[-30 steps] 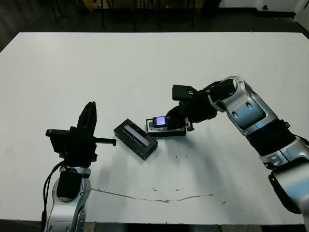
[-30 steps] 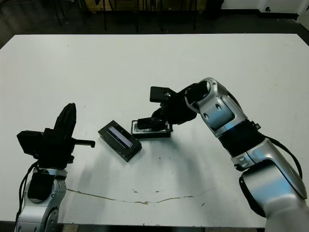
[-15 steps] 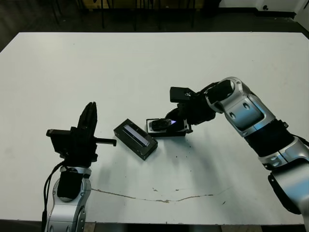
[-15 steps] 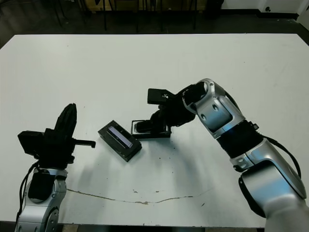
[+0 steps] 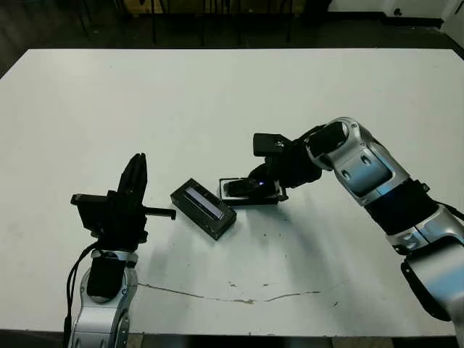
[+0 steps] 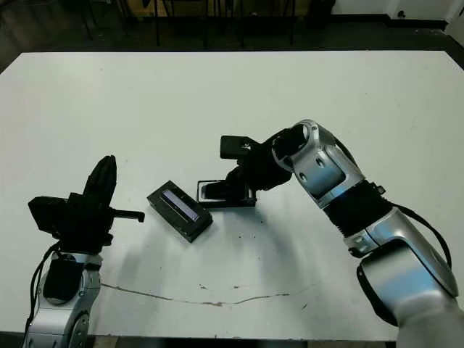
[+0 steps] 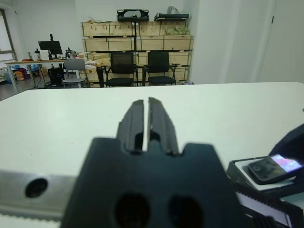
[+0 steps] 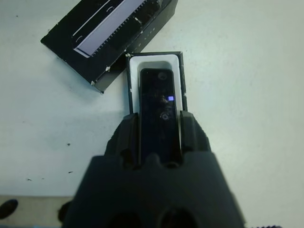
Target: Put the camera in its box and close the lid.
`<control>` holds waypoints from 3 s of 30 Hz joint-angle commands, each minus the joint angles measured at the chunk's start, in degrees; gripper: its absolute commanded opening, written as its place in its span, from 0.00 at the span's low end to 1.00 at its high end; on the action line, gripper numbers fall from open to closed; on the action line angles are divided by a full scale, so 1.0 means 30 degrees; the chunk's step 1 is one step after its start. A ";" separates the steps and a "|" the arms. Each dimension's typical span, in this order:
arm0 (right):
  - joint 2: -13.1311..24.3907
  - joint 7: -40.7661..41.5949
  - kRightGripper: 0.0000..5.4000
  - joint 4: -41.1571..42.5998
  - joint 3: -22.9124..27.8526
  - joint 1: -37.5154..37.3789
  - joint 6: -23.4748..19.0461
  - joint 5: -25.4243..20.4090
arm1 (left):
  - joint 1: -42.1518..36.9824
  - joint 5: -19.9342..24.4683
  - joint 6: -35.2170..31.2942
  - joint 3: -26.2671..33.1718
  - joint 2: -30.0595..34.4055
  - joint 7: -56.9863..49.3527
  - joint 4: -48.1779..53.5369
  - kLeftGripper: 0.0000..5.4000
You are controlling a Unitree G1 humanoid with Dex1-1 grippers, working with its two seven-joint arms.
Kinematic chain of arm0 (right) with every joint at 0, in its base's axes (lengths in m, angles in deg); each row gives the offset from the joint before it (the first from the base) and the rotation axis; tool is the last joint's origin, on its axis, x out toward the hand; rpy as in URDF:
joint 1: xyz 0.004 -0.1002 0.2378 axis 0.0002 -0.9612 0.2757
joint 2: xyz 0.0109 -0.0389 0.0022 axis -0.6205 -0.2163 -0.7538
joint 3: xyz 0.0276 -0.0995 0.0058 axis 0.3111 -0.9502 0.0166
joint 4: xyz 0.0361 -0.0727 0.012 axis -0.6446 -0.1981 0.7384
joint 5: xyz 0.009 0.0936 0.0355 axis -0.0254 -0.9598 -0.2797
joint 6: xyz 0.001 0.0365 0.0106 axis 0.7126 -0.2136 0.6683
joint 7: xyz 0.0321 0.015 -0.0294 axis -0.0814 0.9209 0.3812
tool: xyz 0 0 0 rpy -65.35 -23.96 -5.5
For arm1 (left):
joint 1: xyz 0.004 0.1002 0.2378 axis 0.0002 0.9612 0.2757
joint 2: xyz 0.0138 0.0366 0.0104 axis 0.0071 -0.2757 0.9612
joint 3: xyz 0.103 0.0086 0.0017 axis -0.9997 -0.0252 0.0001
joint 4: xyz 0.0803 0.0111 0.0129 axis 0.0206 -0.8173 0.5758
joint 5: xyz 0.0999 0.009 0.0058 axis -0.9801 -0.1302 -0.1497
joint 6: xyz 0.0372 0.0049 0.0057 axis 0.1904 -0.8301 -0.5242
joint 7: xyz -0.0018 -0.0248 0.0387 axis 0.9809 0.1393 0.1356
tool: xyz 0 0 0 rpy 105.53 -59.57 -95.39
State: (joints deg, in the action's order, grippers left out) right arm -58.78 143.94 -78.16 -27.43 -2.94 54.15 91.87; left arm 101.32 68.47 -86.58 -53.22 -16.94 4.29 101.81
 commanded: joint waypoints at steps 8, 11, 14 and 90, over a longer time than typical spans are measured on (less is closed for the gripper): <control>-0.0536 -0.0059 0.17 -0.0281 -0.0862 -0.0608 0.0286 0.0513 | 0.0575 0.0002 -0.0210 -0.0019 -0.0072 -0.0187 -0.0228 0.00; -0.0675 -0.0127 0.17 -0.0084 -0.0978 -0.0661 0.0588 0.0623 | 0.0591 -0.0049 -0.0370 -0.0048 -0.0100 -0.0254 -0.0113 0.00; -0.0806 -0.0080 0.17 -0.0105 -0.0999 -0.0726 0.0917 0.0570 | 0.0630 0.0092 -0.0450 -0.0035 -0.0118 -0.0222 -0.0026 0.00; -0.0080 -1.5578 0.24 1.1758 0.6047 -1.1291 0.3408 0.1581 | 0.0645 0.0326 -0.0208 0.0251 0.0130 0.0128 -0.0148 0.00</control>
State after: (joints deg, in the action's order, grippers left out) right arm -59.18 97.69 -41.93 -8.46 -36.11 63.89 95.46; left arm 101.48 69.27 -86.25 -52.71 -16.93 4.44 101.90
